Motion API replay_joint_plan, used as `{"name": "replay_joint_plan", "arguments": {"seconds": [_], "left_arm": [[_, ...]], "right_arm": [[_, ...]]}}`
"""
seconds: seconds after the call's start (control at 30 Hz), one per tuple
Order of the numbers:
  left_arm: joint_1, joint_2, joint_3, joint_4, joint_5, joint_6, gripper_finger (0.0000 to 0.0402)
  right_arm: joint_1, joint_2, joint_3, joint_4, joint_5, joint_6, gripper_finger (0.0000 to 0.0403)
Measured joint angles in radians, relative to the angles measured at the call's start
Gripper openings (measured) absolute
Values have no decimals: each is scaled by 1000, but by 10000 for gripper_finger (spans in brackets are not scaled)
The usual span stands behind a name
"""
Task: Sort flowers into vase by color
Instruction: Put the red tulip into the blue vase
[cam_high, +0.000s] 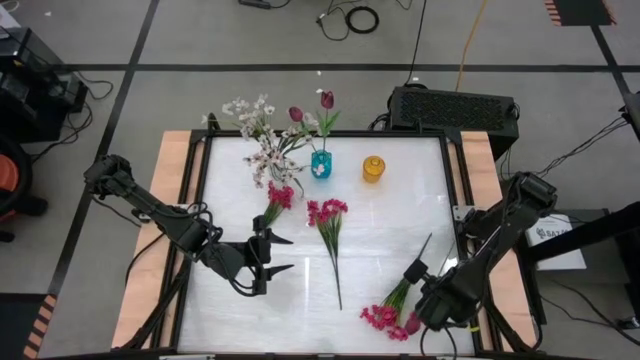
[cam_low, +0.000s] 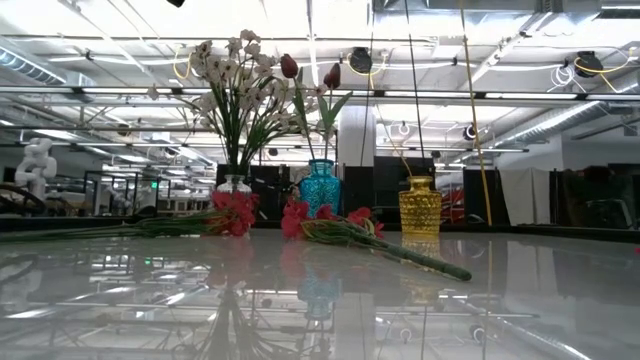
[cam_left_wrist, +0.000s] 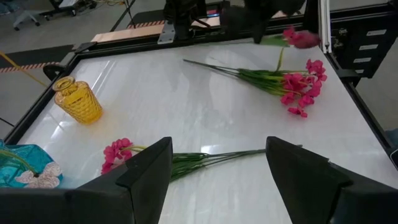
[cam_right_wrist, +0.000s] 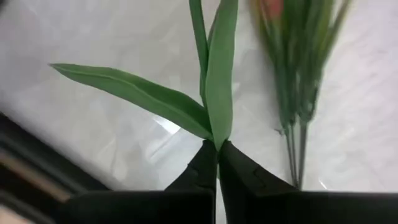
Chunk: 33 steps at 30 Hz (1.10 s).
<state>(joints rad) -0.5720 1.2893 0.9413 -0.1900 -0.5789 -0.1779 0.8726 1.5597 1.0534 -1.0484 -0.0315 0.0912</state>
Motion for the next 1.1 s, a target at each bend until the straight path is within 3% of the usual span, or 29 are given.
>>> {"name": "replay_joint_plan", "arguments": {"seconds": [0.13,0.27,0.47,0.57,0.67,0.93,1.1], "left_arm": [[0,0,0,6,0,0,265],[0,0,0,40,0,1,265],[0,0,0,102,-1,11,265],[0,0,0,138,-1,37,265],[0,2,0,186,-1,54,265],[11,113,0,463,-5,226,265],[39,164,1,580,-127,294,265]], "right_arm": [[0,0,117,-37,12,38,0],[0,0,252,-86,114,106,0],[-2,0,449,-73,508,255,0],[-15,0,510,-31,730,229,0],[-37,-1,545,45,865,135,0],[-240,-74,549,362,917,-19,0],[-375,-104,549,595,918,-70,0]]}}
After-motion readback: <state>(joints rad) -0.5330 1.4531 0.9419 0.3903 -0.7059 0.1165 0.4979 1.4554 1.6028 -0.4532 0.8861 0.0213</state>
